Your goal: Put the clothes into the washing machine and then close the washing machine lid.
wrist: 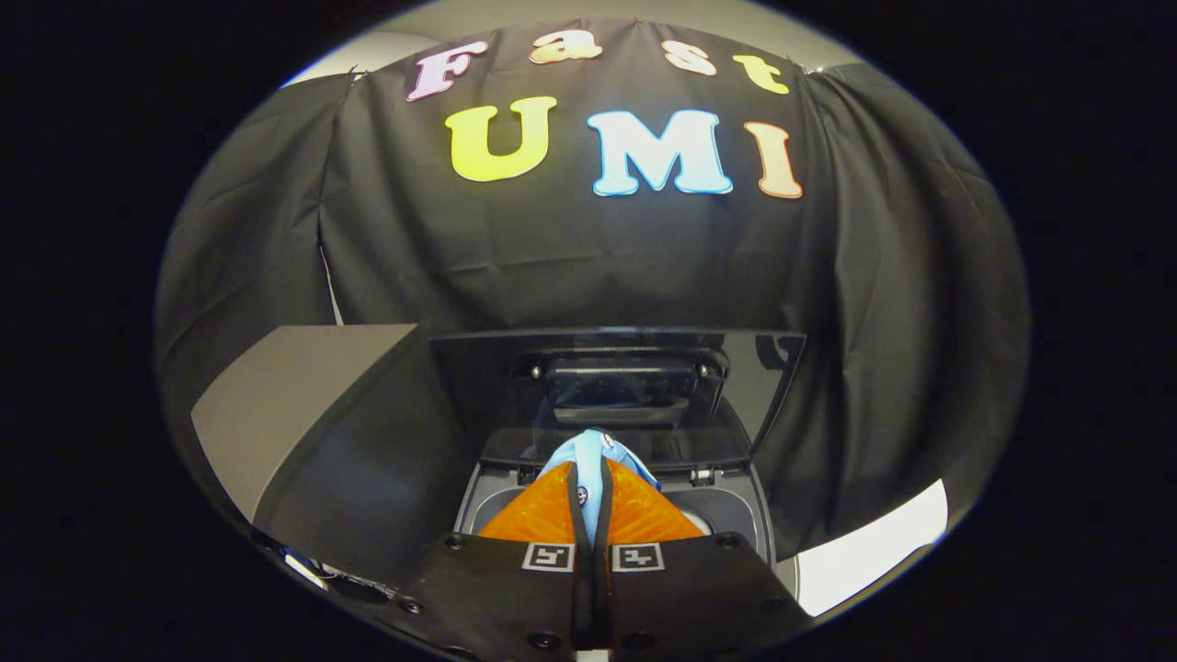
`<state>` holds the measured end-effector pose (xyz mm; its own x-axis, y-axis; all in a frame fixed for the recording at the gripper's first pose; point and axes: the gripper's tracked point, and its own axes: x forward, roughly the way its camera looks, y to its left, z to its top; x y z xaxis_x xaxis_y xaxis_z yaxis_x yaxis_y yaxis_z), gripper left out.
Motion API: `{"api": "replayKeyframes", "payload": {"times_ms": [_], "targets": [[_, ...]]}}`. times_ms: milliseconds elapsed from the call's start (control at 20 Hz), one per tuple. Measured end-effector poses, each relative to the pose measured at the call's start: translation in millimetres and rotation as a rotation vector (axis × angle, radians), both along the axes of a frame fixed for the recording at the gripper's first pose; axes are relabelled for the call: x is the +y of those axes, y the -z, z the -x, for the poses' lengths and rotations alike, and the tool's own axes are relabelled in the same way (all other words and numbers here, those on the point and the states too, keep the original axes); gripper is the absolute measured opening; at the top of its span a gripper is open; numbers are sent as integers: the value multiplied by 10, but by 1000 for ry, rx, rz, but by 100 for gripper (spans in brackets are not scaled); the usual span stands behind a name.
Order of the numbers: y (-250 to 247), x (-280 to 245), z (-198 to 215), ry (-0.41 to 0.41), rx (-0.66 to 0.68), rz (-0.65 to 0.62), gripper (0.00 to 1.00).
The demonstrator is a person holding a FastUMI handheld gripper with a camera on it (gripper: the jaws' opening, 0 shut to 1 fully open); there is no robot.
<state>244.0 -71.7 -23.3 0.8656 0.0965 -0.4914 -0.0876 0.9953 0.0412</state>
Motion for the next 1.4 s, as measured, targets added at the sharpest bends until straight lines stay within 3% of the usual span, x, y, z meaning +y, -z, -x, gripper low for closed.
{"api": "replayKeyframes", "payload": {"times_ms": [900, 1100, 1300, 1400], "targets": [[1448, -55, 230, 18, 282, -7, 4], [1459, -48, 211, 5, 264, 24, 23], [1360, -47, 122, -5, 226, 60, 96], [1241, -12, 73, -15, 199, 57, 96]]}}
